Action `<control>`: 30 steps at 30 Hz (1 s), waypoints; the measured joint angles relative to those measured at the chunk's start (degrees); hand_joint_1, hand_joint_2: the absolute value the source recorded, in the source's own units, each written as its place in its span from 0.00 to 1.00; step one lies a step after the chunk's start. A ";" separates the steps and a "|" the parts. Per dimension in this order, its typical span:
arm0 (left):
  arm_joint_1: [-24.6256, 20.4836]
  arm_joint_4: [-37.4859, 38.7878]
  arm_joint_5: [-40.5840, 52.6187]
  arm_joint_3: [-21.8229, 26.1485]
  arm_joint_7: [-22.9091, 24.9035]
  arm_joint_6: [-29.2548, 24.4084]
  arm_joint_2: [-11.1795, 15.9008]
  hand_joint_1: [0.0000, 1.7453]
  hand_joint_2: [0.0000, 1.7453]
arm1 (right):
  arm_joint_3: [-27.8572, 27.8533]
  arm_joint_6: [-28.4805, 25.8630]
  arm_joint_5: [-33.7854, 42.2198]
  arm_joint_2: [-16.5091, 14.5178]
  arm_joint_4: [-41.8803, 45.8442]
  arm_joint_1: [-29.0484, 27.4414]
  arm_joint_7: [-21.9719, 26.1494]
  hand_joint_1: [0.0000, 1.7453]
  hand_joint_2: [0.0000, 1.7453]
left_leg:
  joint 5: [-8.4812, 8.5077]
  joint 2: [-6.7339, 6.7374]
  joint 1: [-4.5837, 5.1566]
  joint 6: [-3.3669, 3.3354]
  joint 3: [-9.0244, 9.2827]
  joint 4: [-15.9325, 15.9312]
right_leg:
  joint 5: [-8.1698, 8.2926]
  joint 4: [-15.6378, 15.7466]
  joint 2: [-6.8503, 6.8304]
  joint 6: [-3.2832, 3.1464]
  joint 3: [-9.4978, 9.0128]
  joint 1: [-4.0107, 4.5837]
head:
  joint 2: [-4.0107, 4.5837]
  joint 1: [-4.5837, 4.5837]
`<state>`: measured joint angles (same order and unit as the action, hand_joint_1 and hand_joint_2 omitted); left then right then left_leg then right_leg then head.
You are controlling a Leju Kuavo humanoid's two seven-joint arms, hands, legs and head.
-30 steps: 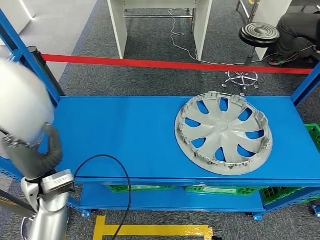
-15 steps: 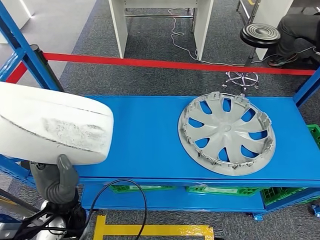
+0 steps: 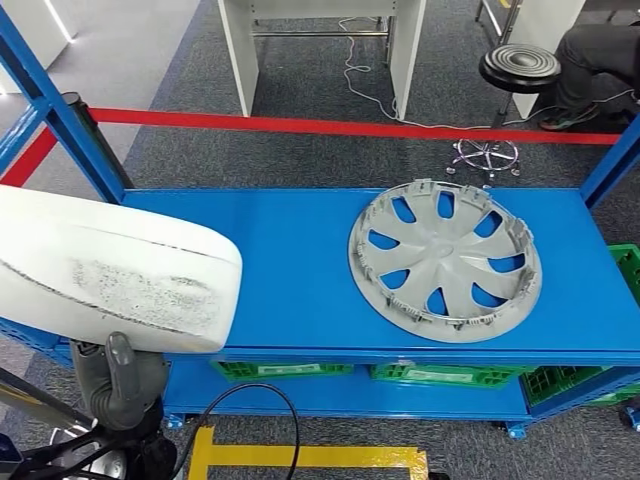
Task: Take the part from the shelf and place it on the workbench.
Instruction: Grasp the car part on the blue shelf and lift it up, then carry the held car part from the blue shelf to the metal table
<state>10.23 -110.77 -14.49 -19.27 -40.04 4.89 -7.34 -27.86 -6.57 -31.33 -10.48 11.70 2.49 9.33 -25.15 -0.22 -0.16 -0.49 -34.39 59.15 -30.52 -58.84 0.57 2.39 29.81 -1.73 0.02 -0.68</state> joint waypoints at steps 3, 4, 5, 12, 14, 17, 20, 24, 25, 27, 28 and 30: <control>0.39 0.14 -0.38 0.60 0.00 0.37 -0.13 1.00 1.00 | -0.26 0.27 0.18 -0.20 -0.09 -0.03 -0.35 0.00 0.00 | -3.36 -0.02 -0.31 0.85 -1.48 2.79 | 1.21 0.13 -0.36 -1.73 1.36 0.07 | 0.00 -0.14; 0.43 0.20 -0.61 0.76 0.00 0.60 -0.17 1.00 1.00 | -0.28 0.42 0.22 -0.25 -0.10 0.01 -0.38 0.00 0.00 | -5.95 0.01 -0.34 1.00 -2.46 5.82 | 1.67 0.13 -0.50 -2.10 1.88 0.19 | 0.01 -0.22; 0.46 0.27 -1.13 0.88 0.00 1.14 -0.21 1.00 1.00 | -0.32 0.73 0.26 -0.28 -0.10 0.02 -0.40 0.00 0.00 | -8.48 0.02 -0.35 1.07 -3.52 9.63 | 2.13 0.12 -0.61 -2.33 2.52 0.36 | 0.01 -0.27; 0.57 0.67 -5.95 1.04 0.23 5.62 -0.65 1.00 1.00 | -0.58 2.86 -0.05 -0.29 -0.10 -0.02 -0.10 0.00 0.00 | -6.06 0.03 0.19 -0.28 6.59 0.55 | 5.29 0.09 -0.91 -2.02 5.96 1.07 | 0.00 -0.26; 0.58 0.68 -5.85 1.06 0.27 5.78 -0.72 1.00 1.00 | -0.58 2.90 -0.32 -0.30 -0.10 -0.04 -0.08 0.00 0.00 | -6.13 0.03 0.61 -0.55 7.95 -2.33 | 6.18 0.29 -0.93 -1.27 6.14 0.94 | 0.00 -0.35; 0.53 0.75 -6.20 1.09 0.23 6.65 -0.87 1.00 1.00 | -0.58 2.68 -0.70 -0.26 -0.18 -0.03 -0.91 0.00 0.00 | -4.35 0.28 0.70 -1.40 6.92 -3.13 | 5.64 -0.22 -0.84 -0.29 6.75 0.68 | 0.00 -0.47; 0.48 0.90 -6.59 1.10 0.22 7.27 -1.08 1.00 1.00 | -0.57 2.56 -1.02 -0.20 -0.23 -0.06 -1.54 0.00 0.00 | -2.10 0.52 0.61 -2.29 4.71 -3.56 | -2.14 -8.45 -0.65 0.11 9.62 0.63 | 0.00 -0.30; 0.53 1.25 -6.71 1.12 0.23 7.36 -1.14 1.00 1.00 | -0.58 2.53 -1.16 -0.15 -0.23 -0.09 -1.68 0.00 0.00 | 0.47 0.68 0.70 -2.05 1.05 -3.13 | -2.26 -13.95 -0.66 0.55 7.80 0.54 | 0.00 -0.30; 0.52 1.30 -6.74 1.12 0.23 7.40 -1.15 1.00 1.00 | -0.58 2.53 -1.21 -0.13 -0.23 -0.05 -1.72 0.00 0.00 | 1.00 0.67 0.66 -1.84 0.25 -2.87 | -0.77 -10.60 -0.66 0.60 4.95 0.48 | 0.01 -0.30; 0.49 1.34 -6.84 1.12 0.25 7.48 -1.16 1.00 1.00 | -0.58 2.57 -1.37 -0.11 -0.23 0.12 -1.79 0.00 0.00 | 1.83 0.60 0.74 -1.28 -1.08 -2.06 | -0.57 -1.93 -0.51 0.49 -1.42 0.47 | 0.01 -0.26; 0.46 1.36 -6.88 1.12 0.27 7.54 -1.18 1.00 1.00 | -0.57 2.62 -1.45 -0.11 -0.23 0.19 -1.80 0.00 0.00 | 2.19 0.58 0.80 -0.98 -1.41 -1.70 | -1.27 0.96 -0.42 0.31 -3.17 0.53 | 0.01 -0.25; 0.41 1.39 -6.93 1.12 0.31 7.73 -1.18 1.00 1.00 | -0.56 2.71 -1.58 -0.10 -0.23 0.20 -1.74 0.00 0.00 | 2.95 0.57 0.75 -0.38 -1.69 -1.40 | -1.85 2.61 -0.30 -0.50 -3.55 0.77 | 0.00 -0.30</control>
<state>10.64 -109.38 -21.43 -18.14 -39.74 12.62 -8.51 -28.42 -3.86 -32.91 -10.58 11.47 2.68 7.59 -22.21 0.35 0.59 -0.87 -36.08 57.76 -32.38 -56.24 0.27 1.89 26.26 -0.96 0.02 -0.98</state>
